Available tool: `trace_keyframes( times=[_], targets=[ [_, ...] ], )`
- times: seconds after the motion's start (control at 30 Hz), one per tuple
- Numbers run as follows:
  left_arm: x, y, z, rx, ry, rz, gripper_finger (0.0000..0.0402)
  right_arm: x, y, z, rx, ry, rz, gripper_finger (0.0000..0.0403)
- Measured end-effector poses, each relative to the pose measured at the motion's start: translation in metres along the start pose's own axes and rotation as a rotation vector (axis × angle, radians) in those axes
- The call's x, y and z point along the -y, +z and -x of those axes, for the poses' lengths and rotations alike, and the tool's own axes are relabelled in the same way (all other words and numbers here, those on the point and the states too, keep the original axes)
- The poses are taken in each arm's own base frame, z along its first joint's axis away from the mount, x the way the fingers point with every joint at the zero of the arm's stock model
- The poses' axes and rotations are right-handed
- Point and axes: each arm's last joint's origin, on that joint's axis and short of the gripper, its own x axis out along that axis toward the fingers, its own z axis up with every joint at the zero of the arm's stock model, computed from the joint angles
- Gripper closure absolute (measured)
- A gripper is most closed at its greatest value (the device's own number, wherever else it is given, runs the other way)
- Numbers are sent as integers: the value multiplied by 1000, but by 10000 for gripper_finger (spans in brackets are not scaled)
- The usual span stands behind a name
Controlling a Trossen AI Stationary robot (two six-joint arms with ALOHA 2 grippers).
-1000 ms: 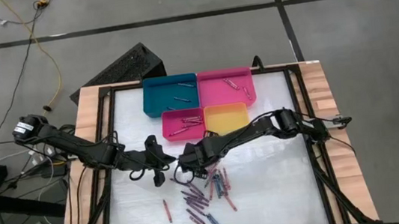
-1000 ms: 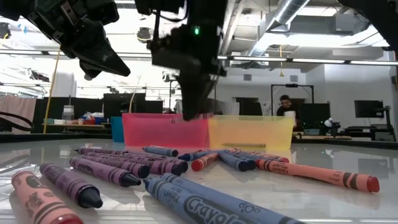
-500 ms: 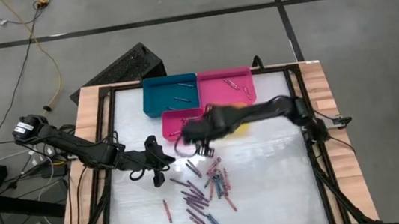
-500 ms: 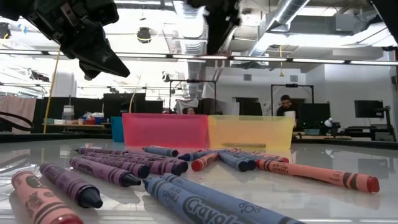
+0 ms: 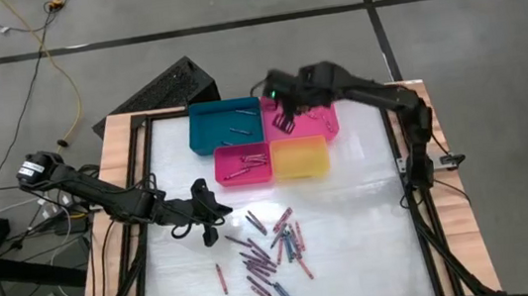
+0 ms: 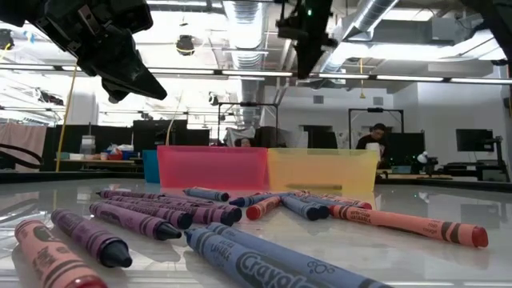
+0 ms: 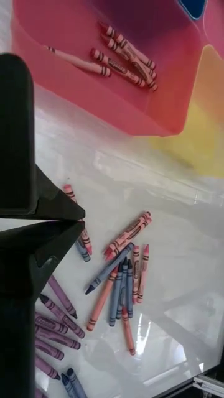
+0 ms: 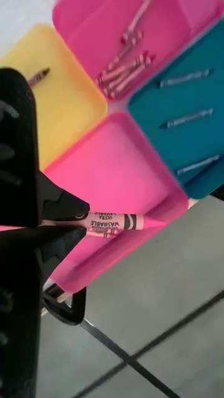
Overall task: Sort crayons
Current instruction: Put the pink crayon into the pink bin
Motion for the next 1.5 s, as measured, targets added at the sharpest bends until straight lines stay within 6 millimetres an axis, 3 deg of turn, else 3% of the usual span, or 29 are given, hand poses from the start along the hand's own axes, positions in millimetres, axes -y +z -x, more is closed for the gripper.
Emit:
trace_keyframes(
  times=[0.17,0.37,0.63,0.83,1.13,1.5],
  targets=[
    [0,-1,0,-8,4,-4,401,34,8,-28,-52,29,-41,398],
    [-1,-2,0,-22,11,-11,401,56,6,-71,-77,71,-109,398],
    [-1,-3,0,-22,19,-14,401,63,-16,-135,-110,127,-124,398],
    [-3,-2,0,-9,55,-14,401,70,-36,-173,-103,159,-170,398],
    [-3,-2,0,-6,61,-14,401,79,-58,-205,-79,193,-229,398],
    [-3,-2,0,0,74,-12,401,73,-72,-223,-99,209,-236,398]
  ],
)
